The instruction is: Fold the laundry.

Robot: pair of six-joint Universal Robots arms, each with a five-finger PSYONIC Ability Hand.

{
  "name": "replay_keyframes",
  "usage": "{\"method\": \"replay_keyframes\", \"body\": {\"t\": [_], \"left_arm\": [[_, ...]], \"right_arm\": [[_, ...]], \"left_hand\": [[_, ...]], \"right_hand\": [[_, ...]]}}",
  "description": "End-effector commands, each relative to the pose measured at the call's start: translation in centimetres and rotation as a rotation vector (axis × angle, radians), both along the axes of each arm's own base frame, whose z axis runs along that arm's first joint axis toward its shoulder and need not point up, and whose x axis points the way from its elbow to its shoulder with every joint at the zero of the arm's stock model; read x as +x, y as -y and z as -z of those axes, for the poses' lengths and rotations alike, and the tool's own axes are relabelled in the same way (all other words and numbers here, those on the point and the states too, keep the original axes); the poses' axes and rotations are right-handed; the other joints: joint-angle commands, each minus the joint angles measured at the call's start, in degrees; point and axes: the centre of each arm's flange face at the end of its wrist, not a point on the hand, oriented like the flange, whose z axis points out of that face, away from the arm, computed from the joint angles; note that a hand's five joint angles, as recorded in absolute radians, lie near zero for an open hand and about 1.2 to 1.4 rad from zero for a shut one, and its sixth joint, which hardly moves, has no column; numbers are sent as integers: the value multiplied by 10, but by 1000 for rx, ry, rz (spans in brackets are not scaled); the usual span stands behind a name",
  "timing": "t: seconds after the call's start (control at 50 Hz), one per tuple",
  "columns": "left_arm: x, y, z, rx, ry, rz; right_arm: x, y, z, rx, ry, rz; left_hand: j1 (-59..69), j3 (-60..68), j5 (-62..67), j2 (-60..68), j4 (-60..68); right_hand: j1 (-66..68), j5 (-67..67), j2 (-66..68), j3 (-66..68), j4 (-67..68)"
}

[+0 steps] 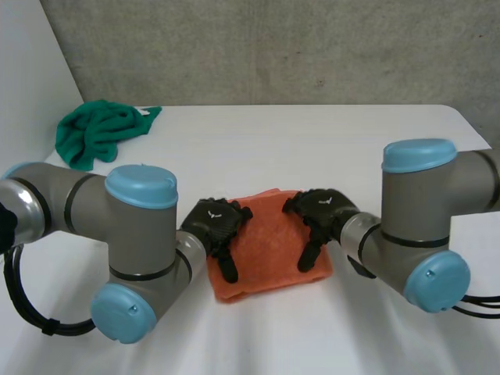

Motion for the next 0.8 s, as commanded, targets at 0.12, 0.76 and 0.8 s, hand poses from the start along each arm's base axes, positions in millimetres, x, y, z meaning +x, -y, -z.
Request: {"method": "replay_keyframes", "body": {"t": [0.12, 0.76, 0.8], "left_arm": [[6, 1, -107, -207, -211, 46], [23, -5, -142, -103, -345, 114], [23, -5, -142, -102, -346, 114]], "right_arm": [[-42, 8, -47, -158, 109, 167], [-40, -19, 23, 220, 248, 184], [-37, -18, 26, 224, 247, 179]], "left_hand": [[0, -14, -19, -10, -9], [4, -10, -16, -6, -5], [4, -10, -16, -6, -5]], "right_hand": [[-17, -37, -28, -29, -36], [55, 34, 43, 42, 36], [56, 36, 45, 44, 37]]}}
